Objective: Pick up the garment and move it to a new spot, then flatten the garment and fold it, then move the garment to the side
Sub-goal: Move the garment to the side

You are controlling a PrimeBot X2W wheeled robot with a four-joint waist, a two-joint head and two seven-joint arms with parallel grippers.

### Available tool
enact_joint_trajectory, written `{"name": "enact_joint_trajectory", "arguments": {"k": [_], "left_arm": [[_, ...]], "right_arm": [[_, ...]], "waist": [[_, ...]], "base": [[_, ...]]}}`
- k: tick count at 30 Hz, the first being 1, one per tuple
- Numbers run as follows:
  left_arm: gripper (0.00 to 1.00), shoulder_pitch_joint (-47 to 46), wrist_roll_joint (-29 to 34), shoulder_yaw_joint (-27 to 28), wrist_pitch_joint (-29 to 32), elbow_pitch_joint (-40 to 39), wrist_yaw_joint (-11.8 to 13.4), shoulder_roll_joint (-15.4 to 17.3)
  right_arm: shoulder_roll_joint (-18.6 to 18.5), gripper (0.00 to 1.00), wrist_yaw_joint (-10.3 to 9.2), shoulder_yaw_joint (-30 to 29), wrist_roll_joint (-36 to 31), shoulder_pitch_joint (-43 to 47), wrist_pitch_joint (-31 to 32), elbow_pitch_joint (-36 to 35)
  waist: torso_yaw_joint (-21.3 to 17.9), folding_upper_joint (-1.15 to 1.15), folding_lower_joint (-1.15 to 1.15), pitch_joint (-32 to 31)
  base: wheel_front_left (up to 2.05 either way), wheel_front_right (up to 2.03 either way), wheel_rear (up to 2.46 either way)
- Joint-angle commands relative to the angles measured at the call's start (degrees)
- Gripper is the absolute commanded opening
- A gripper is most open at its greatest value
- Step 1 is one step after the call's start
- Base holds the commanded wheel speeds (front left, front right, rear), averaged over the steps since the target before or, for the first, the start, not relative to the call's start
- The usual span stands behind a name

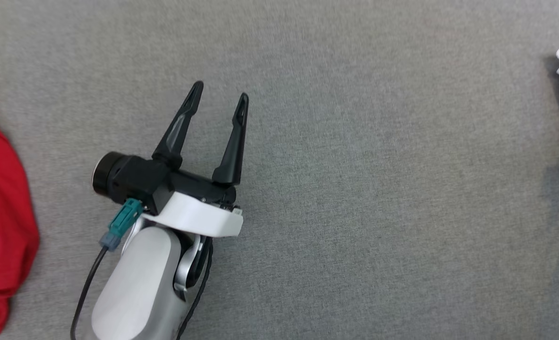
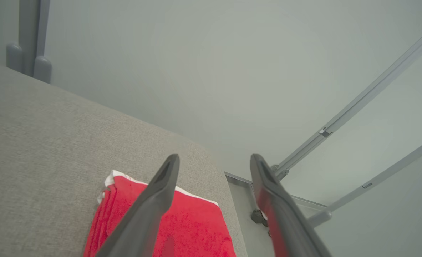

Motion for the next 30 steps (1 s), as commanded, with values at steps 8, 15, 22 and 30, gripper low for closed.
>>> {"name": "enact_joint_trajectory", "arguments": {"k": [8,15,22,30], "left_arm": [[1.0,5.3,-1.7,2.2,-0.1,0.4,1.4,0.2],[1.0,10.5,0.4,4.6,-0.1,-0.4,2.2,0.2],[1.0,16.2,1.1,5.2,-0.1,0.2,2.7,0.2],[1.0,20.1,0.8,6.3,-0.1,2.5,3.4,0.2]], "right_arm": [[10.0,1.0,-0.08,-2.3,5.3,8.0,-0.1,-9.1],[18.1,1.0,-0.08,-1.4,8.7,17.1,-0.1,-15.9],[23.4,1.0,-0.08,0.3,10.0,24.2,-0.1,-19.5],[27.3,1.0,-0.08,2.0,9.8,29.7,-0.1,-19.4]], "waist": [[4.6,0.0,0.0,-10.1],[7.5,0.0,0.0,-15.8],[8.9,0.0,0.0,-19.4],[8.9,0.0,0.0,-22.0]], "base": [[0.0,0.0,0.0],[0.0,0.0,0.0],[0.0,0.0,0.0],[0.0,0.0,0.0]]}}
